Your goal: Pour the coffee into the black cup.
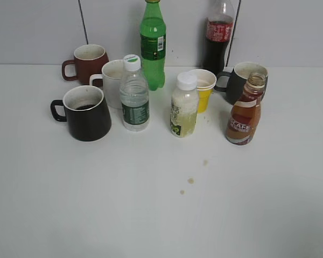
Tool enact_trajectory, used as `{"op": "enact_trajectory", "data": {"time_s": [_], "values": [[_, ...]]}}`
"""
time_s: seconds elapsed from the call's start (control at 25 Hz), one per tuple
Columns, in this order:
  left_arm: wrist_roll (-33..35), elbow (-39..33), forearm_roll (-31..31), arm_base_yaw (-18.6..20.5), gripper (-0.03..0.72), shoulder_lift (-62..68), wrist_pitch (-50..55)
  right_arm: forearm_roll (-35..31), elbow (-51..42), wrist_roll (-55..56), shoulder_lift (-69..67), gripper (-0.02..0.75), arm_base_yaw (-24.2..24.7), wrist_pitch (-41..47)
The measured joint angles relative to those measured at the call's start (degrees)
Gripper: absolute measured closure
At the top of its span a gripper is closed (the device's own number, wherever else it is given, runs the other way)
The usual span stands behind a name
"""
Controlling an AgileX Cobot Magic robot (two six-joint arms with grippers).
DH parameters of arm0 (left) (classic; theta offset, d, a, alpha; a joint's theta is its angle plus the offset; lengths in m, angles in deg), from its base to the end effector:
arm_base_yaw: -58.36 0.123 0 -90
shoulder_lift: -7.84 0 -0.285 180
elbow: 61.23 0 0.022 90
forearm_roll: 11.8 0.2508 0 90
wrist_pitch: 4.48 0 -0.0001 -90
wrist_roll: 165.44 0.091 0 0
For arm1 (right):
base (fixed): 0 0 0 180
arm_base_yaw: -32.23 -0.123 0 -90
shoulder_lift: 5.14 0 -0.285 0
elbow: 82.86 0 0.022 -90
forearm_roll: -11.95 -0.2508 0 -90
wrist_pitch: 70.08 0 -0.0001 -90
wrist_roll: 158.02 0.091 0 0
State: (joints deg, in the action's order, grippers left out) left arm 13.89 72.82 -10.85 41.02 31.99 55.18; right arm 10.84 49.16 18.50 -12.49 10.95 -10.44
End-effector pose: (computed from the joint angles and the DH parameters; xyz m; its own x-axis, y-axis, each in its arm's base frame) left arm 0.0368 -0.0101 0.2874 -0.6114 0.1874 -0.7688 0.2855 0.9584 0.0066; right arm -0.0066 -0.0009 0.2817 -0.3736 -0.2001 -0.9057 -0.3965 0.9172 -0.0391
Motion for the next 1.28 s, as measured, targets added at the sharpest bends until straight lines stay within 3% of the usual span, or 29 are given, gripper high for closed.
{"op": "enact_trajectory", "data": {"time_s": [0.16, 0.28, 0.48, 0.6, 1.28], "values": [[0.0, 0.0, 0.0, 0.29, 0.447, -0.13, -0.05, 0.0, 0.0, -0.04, 0.05, 0.146, 0.0, 0.0], [0.0, 0.0, 0.0, 4.02, 0.447, -1.73, -0.05, 0.0, 0.0, -0.04, 0.05, 0.146, 1.75, 0.0], [0.0, 0.0, 0.0, 14.0, 0.447, -7.93, -0.05, 0.0, 0.0, -0.04, 0.11, 0.146, 11.01, 0.0], [0.0, 0.0, 0.0, 16.87, 0.447, -12.65, -0.05, 0.0, 0.0, -0.04, 0.11, 0.146, 16.18, 0.0], [0.0, 0.0, 0.0, 17.41, 0.447, -16.75, -0.01, 0.0, -0.15, -0.04, 0.11, 0.146, 17.73, -0.06]]}}
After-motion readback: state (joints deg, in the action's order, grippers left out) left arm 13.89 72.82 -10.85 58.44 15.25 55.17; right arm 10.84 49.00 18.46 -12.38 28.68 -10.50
